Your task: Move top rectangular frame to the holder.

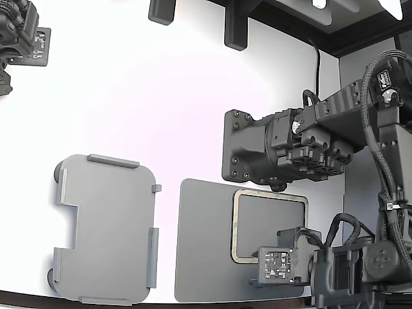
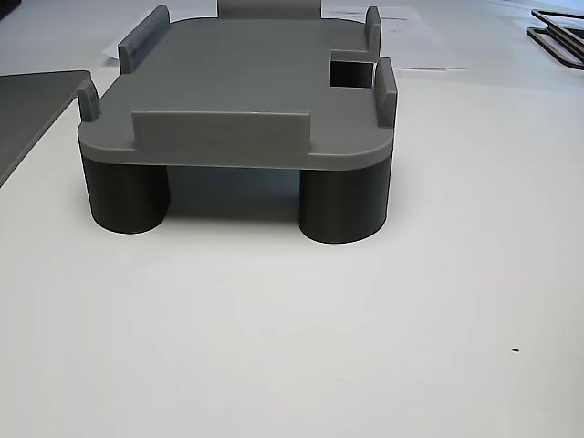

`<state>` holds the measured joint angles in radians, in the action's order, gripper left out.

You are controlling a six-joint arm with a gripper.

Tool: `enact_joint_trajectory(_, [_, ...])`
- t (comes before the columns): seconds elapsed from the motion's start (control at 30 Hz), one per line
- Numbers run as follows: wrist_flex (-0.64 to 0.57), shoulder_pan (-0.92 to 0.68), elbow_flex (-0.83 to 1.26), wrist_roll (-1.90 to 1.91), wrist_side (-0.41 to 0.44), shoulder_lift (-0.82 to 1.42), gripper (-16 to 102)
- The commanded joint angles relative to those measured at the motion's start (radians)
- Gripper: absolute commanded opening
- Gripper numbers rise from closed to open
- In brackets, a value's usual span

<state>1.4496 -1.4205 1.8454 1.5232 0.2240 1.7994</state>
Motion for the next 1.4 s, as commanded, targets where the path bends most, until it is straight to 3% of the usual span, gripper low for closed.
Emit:
enact_joint_trajectory(0.0, [-0.028,-0.008,-0.005,0.026,-0.041,0.005,100])
enact_joint_trajectory(0.4, [-0.110,-0.040,0.114,0.109,-0.124,0.002,100])
enact_joint_trajectory(1.1, [-0.161,-0.040,0.161,0.089,-0.149,-0.107,90])
enact_joint_trajectory(1.37, [-0.170,-0.040,0.175,0.089,-0.149,-0.107,71])
